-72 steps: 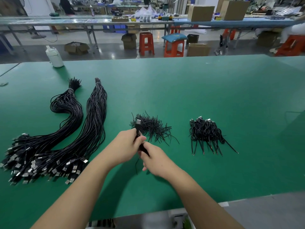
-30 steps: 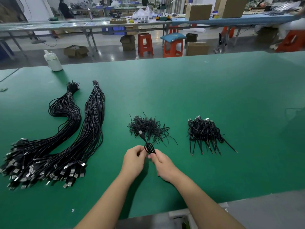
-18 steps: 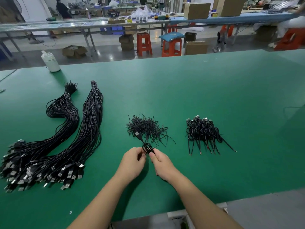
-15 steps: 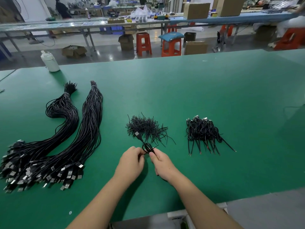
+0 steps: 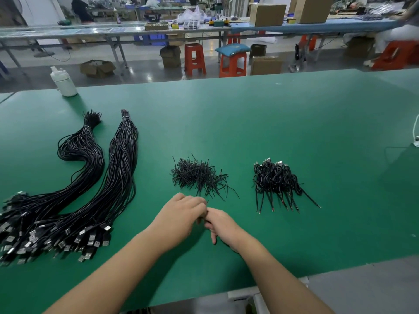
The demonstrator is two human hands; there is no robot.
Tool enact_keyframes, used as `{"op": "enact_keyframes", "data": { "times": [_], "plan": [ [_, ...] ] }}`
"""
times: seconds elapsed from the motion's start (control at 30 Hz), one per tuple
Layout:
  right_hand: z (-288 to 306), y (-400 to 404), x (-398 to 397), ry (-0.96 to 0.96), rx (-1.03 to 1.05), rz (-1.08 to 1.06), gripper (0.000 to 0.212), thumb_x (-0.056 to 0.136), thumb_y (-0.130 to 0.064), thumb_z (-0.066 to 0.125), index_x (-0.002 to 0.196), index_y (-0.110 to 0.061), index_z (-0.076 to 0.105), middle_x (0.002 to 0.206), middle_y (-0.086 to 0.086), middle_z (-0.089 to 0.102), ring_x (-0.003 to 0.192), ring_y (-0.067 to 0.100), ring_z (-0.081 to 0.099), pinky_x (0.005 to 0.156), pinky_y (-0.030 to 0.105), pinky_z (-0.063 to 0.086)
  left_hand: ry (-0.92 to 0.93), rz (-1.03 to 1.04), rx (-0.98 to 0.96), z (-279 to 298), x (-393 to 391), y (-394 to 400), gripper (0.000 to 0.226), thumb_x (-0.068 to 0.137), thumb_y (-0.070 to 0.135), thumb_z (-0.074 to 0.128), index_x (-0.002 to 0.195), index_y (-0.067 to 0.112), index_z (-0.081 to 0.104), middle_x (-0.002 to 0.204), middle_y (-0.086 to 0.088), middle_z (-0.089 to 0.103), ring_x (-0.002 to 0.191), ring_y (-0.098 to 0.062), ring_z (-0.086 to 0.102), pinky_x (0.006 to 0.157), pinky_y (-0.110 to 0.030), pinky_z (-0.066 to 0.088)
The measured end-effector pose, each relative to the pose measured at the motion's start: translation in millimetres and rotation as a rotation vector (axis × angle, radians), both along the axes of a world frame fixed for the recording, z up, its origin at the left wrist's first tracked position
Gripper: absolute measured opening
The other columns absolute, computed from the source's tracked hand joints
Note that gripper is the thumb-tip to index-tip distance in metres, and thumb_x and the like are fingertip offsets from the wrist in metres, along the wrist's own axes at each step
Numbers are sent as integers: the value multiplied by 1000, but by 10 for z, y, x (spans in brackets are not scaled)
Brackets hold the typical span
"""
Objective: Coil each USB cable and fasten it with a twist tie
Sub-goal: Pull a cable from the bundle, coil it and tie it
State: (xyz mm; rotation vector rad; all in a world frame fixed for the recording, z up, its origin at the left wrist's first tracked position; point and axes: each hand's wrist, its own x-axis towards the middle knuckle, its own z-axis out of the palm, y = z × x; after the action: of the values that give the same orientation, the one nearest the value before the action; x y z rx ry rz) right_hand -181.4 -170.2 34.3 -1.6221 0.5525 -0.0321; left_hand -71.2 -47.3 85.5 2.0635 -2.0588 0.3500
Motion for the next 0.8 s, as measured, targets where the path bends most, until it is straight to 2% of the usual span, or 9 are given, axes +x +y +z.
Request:
{"op": "enact_keyframes", "data": {
  "times": [0.1,0.23,0.27,0.33,0.4,0.47,0.6,0.67,0.8],
  "plan": [
    [16,-24,-31,-37,49,29,22,101,-18,37,88,-14,54,59,-5,26,50,13,26,48,33,39,405,196,-15,-20,-36,-38,12,91,8,61,87,18,67,87,6,65,83,-19,59,76,-32,41],
    [-14,-17,-51,-31,62,3,27,100,-12,33,106,-5,59,62,-3,27,48,11,26,47,32,39,647,400,-38,-58,-77,-147,14,93,16,61,82,22,66,77,13,62,78,-11,58,77,-32,48],
    [-29,6,-51,-18,23,-10,27,100,-15,36,108,-13,61,61,-4,31,47,10,29,47,32,39,666,440,-28,-62,-76,-167,14,92,16,61,81,23,65,77,13,64,78,-12,59,77,-32,49],
    [-70,74,-60,-8,-169,-17,19,98,-33,43,97,-34,62,63,-8,44,48,11,41,49,33,44,667,525,0,-70,-64,-193,14,92,18,61,80,25,66,78,12,67,79,-14,62,78,-31,48],
    [-92,139,-74,14,-357,-19,22,97,-44,43,89,-27,54,65,-7,48,57,17,49,57,41,51,695,606,21,-84,-56,-197,14,92,20,61,80,26,65,79,11,68,80,-15,62,77,-30,49],
    [-120,177,-68,29,-473,-35,29,98,-46,39,85,-21,44,66,-5,48,66,28,52,65,48,51,737,680,68,-88,-48,-199,16,92,22,62,78,28,64,78,11,68,80,-16,62,75,-30,51],
    [-197,271,-90,-14,-709,-62,26,98,-45,34,78,-28,32,65,-6,43,65,24,46,61,42,40,776,697,258,-39,55,-204,22,91,22,63,70,29,63,77,11,68,80,-13,64,74,-26,52],
    [-223,315,-110,-32,-782,-52,25,98,-46,31,77,-32,29,67,-7,41,65,23,46,60,41,37,788,674,324,4,109,-193,22,90,22,65,69,29,64,74,12,68,74,-9,62,66,-21,47],
    [-218,347,-120,-64,-845,-45,24,101,-42,33,80,-32,32,71,-9,43,64,24,49,58,38,38,771,728,295,78,157,-147,20,81,31,77,70,22,63,65,9,62,58,-8,53,51,-20,37]
  ]
}}
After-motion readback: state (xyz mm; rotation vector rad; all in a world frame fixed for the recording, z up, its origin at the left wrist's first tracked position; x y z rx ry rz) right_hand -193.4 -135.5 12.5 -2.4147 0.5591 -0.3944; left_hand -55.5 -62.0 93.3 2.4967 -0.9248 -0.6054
